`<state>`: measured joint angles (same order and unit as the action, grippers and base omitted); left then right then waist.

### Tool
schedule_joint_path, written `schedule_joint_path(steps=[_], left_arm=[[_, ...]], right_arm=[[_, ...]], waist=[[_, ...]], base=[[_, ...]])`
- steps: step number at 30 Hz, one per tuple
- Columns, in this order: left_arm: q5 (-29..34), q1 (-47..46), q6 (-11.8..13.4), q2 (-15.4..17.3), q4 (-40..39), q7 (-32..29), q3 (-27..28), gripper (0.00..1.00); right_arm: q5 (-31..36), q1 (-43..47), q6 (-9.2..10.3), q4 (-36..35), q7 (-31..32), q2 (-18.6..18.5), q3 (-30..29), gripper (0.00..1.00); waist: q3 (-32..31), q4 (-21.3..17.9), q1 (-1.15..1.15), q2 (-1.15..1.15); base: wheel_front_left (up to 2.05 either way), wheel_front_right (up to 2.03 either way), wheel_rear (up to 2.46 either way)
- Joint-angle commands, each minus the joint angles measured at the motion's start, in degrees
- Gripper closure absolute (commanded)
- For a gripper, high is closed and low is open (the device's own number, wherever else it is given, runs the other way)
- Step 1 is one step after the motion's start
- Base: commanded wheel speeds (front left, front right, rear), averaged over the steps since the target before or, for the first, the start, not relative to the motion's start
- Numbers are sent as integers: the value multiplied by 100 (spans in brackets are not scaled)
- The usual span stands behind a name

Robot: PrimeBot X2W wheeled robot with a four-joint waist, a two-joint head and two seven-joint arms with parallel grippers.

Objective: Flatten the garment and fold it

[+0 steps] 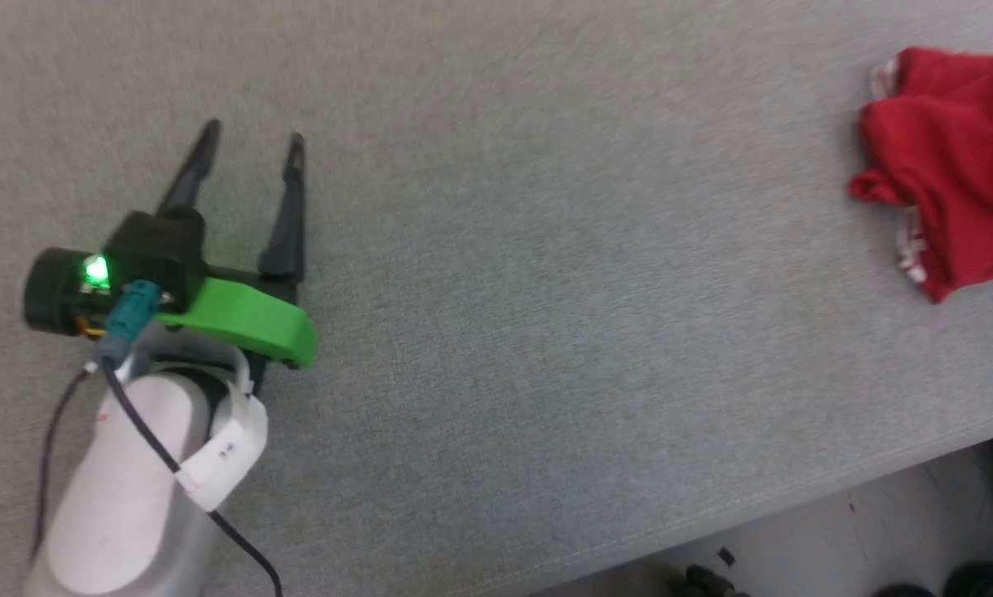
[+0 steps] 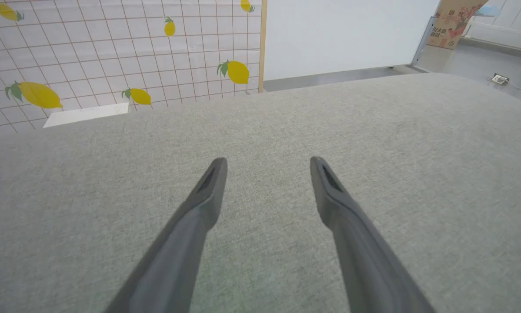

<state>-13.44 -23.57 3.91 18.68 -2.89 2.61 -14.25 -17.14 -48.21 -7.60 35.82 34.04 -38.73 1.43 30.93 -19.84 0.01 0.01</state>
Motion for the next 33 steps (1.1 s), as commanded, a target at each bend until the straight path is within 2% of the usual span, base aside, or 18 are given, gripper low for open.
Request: schedule_joint_path(steps=[1,6,12,13,14,21,25,28,33], left_arm=[[57,-80,71,110,-123,-90,52,0],[156,-5,220,388,-662,-435,235,0],[225,155,299,641,-1127,-754,359,0],[233,171,303,665,-1171,-794,359,0],[242,187,306,694,-1216,-837,362,0],[212,250,323,723,-1232,-850,353,0],[111,302,327,617,-1038,-654,328,0],[-2,361,335,495,-803,-431,323,0],[-250,502,354,245,-324,40,367,0]], right_arm=[[87,-144,11,106,-142,-18,-172,100],[476,-359,11,598,-538,120,-723,100],[948,-636,11,1091,-897,292,-1171,100],[1031,-668,11,1153,-941,302,-1215,87],[1123,-710,11,1238,-963,312,-1288,0],[1665,-934,11,1454,-1214,340,-1760,0],[1641,-1010,11,1283,-1531,417,-1912,0],[1451,-1075,11,984,-1892,530,-1803,0],[855,-1013,11,217,-2569,796,-1279,0]], waist=[[851,229,-1,-1],[1225,175,-1,-1],[1374,42,-1,-1],[1380,24,-1,-1],[1386,0,-1,-1],[1123,-104,-1,-1],[739,-103,-1,-1],[352,-84,-1,-1],[-404,-10,-1,-1]], base=[[0,0,0],[0,0,0],[0,0,0],[0,0,0],[0,0,0],[0,0,0],[0,0,0],[0,0,0],[0,0,0]])
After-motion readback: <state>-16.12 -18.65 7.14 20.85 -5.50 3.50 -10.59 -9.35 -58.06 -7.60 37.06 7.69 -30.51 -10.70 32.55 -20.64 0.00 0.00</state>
